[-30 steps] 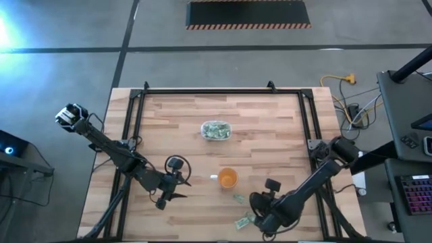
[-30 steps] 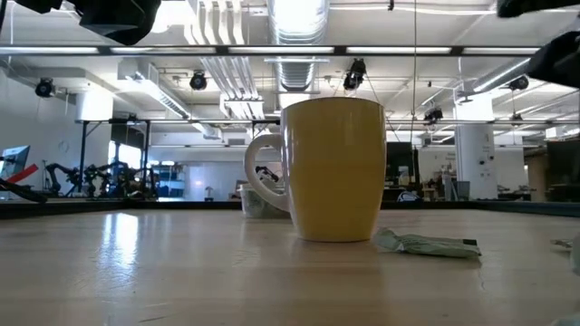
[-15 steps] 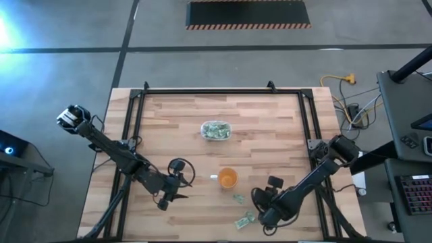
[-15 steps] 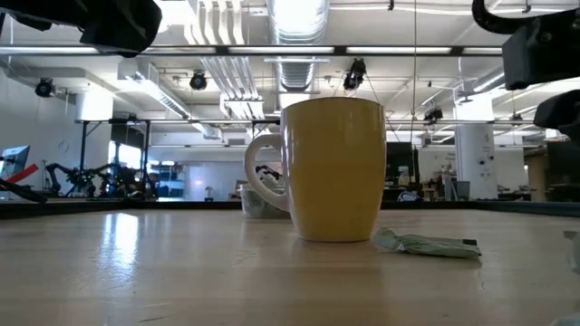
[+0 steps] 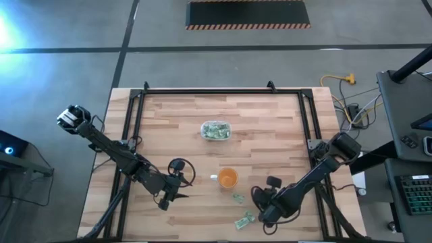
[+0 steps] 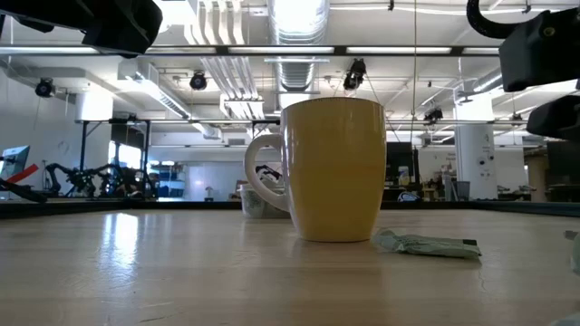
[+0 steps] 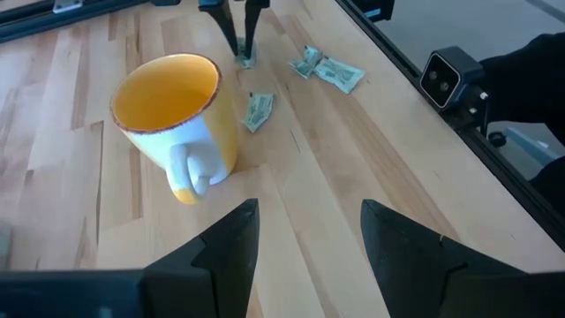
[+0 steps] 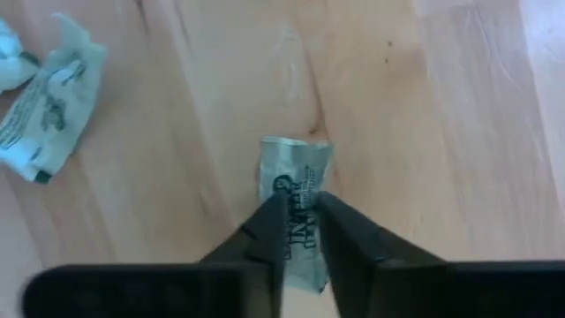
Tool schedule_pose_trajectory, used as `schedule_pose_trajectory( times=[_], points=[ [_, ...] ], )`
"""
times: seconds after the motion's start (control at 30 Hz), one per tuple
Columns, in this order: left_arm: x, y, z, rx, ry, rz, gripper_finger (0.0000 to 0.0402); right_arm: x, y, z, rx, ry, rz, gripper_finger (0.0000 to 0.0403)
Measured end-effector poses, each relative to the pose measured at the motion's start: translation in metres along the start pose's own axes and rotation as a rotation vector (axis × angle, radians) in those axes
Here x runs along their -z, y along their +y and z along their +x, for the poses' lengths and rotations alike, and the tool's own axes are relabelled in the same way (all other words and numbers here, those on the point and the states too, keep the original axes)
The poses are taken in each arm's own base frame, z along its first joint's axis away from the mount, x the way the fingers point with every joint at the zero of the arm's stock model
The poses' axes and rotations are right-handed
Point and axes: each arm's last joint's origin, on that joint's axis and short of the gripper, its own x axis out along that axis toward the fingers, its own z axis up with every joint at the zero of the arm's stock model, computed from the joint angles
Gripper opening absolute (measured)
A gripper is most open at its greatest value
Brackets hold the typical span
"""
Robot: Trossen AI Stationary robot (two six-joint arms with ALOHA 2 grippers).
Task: Pick and place Stevia / Truvia into bins
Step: Put the stevia packet into the transparent bin
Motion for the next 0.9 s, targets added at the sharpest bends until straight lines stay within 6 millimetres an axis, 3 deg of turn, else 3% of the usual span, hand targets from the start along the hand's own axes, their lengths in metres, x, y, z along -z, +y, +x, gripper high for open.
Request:
schedule_pose_trajectory(
  times=[0.1,0.4,0.53,0.7,0.9],
  points=[
    [0.000,0.000,0.000,0.000,0.000,0.000,0.0183,-0.003,0.000,-0.003,-0.004,-0.005,-0.020,0.0019],
    [0.004,0.000,0.001,-0.001,0.012,0.004,0.0183,-0.027,-0.018,-0.026,0.072,-0.171,-0.066,0.0013],
    [0.010,0.001,0.002,-0.009,0.028,0.009,0.0183,-0.047,-0.043,-0.039,0.210,-0.296,-0.071,0.0012],
    [0.018,0.003,0.003,-0.060,0.044,0.017,0.0183,-0.087,-0.088,-0.052,0.365,-0.416,-0.070,0.0012],
    [0.020,0.003,0.004,-0.076,0.049,0.020,0.0183,-0.147,-0.152,-0.055,0.255,-0.436,-0.115,0.0012]
  ],
)
